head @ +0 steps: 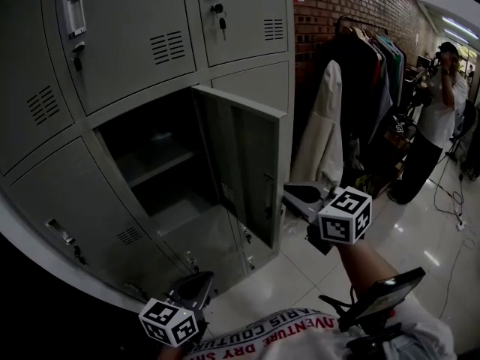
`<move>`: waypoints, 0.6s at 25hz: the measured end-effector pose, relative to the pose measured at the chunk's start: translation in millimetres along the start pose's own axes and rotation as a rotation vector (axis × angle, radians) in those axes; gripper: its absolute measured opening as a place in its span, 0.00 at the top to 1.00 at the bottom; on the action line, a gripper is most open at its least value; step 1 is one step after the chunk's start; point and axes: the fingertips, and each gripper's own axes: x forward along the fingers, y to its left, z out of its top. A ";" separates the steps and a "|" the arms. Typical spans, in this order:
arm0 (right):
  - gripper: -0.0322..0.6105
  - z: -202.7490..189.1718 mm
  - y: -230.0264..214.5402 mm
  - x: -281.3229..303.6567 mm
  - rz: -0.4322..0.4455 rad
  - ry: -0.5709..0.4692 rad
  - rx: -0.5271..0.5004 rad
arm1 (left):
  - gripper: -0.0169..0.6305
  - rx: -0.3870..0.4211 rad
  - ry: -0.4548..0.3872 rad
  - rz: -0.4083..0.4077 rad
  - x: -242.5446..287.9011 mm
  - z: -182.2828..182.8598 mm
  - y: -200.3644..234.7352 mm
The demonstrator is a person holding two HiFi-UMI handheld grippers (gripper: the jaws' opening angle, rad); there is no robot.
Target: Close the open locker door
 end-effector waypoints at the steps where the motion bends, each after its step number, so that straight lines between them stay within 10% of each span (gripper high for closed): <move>1: 0.96 -1.6 9.9 2.6 0.021 0.002 -0.005 | 0.97 0.002 -0.002 0.001 -1.4 0.5 1.8; 15: 0.96 -1.1 134.8 88.1 0.350 -0.001 -0.126 | 0.97 -0.028 -0.008 0.102 -35.0 -5.7 43.1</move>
